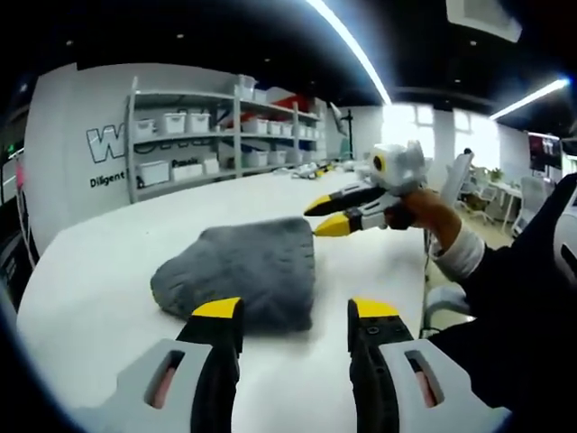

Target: Open the folded towel by lifting each exposed corner and separating the folded layers until the towel lies flat within the target outline without major curled edges

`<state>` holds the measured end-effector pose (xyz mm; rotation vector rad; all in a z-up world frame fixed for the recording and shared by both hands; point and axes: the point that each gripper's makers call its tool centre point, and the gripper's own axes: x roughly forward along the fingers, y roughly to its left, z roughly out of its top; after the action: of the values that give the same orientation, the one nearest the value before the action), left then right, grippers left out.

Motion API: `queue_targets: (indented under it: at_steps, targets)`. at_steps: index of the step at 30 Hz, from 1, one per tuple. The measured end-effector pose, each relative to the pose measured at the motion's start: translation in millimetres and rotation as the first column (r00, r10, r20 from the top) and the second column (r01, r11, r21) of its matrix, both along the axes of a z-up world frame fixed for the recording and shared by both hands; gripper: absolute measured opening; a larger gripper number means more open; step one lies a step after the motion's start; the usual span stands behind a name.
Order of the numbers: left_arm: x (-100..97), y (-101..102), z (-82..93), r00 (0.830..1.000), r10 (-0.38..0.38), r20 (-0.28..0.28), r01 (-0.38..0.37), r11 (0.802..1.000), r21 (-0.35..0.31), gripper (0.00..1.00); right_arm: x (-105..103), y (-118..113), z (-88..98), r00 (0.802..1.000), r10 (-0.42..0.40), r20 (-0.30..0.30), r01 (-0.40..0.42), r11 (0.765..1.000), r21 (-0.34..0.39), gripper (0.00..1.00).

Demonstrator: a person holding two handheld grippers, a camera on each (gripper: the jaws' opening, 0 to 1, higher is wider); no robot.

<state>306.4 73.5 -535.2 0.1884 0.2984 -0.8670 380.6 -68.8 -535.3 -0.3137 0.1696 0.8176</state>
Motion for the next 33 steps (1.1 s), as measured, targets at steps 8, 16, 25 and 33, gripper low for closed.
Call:
queue_targets:
  at_steps: [8, 16, 25, 33]
  targets:
    - [5.7, -6, -16.4, 1.000, 0.030, 0.005, -0.030, 0.998, 0.054, 0.50, 3, -3, -3.3, 1.000, -0.002, -0.024, 0.002, 1.000, -0.002, 0.19]
    - [11.5, -12, -19.0, 0.997, 0.060, 0.043, -0.062, 0.997, 0.047, 0.51, 5, -5, -6.0, 1.000, -0.003, -0.031, 0.003, 1.000, -0.007, 0.18]
    - [13.8, -15, -27.5, 0.995, 0.081, 0.054, -0.084, 0.994, 0.065, 0.51, 6, -8, -8.5, 0.999, -0.008, -0.053, 0.007, 1.000, -0.016, 0.15]
    - [12.3, -14, -34.2, 0.996, 0.077, 0.035, -0.080, 0.994, 0.072, 0.45, 3, -7, -9.1, 0.998, -0.003, -0.057, 0.002, 1.000, -0.017, 0.15]
